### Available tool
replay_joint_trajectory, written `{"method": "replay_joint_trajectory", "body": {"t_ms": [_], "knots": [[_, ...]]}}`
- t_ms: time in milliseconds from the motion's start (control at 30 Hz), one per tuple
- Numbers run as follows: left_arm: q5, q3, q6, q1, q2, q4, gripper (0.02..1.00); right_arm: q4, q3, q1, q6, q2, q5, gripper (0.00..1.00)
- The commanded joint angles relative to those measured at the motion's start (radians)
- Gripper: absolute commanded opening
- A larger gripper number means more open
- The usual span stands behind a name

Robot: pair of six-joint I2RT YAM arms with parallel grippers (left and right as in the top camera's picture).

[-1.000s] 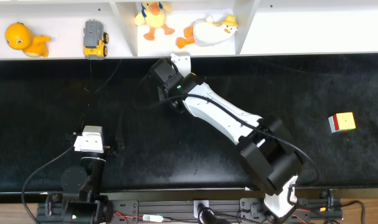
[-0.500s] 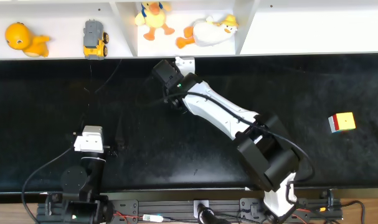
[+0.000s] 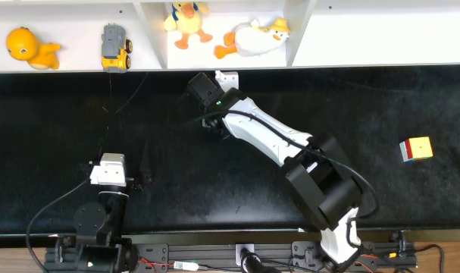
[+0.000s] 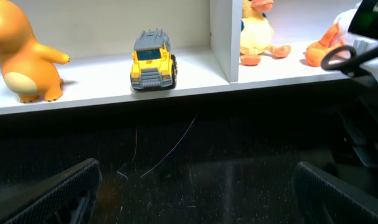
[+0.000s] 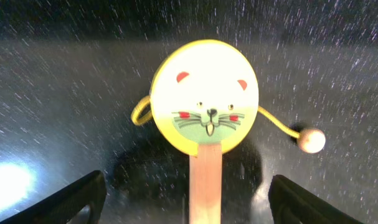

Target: Store Toys

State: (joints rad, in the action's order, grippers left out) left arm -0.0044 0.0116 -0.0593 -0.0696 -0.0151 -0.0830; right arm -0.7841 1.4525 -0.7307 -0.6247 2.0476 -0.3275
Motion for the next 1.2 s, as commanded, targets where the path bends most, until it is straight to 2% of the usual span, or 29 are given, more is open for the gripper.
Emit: {"method": "replay_joint_trajectory", "body": {"t_ms": [33, 167, 400, 833, 1200], "knots": [[0.002, -0.004, -0.019, 0.011, 0.012, -0.002, 0.998, -0.028, 0.029, 0.000, -0.008, 0.023, 0.021, 0.761], [0.002, -0.004, -0.019, 0.011, 0.012, -0.002, 0.996, -0.055, 0.029, 0.000, -0.008, 0.023, 0.021, 0.544], [0.002, -0.004, -0.019, 0.011, 0.012, -0.002, 0.996, -0.065, 0.029, 0.000, -0.008, 0.023, 0.023, 0.056], [0.002, -0.004, -0.019, 0.011, 0.012, -0.002, 0.996, -0.083, -0.003, 0.000, -0.007, -0.034, 0.023, 0.036], [0.002, -0.004, -0.019, 0.011, 0.012, -0.002, 0.998, -0.022, -0.386, 0.017, -0.008, -0.436, -0.021, 0.042]]}}
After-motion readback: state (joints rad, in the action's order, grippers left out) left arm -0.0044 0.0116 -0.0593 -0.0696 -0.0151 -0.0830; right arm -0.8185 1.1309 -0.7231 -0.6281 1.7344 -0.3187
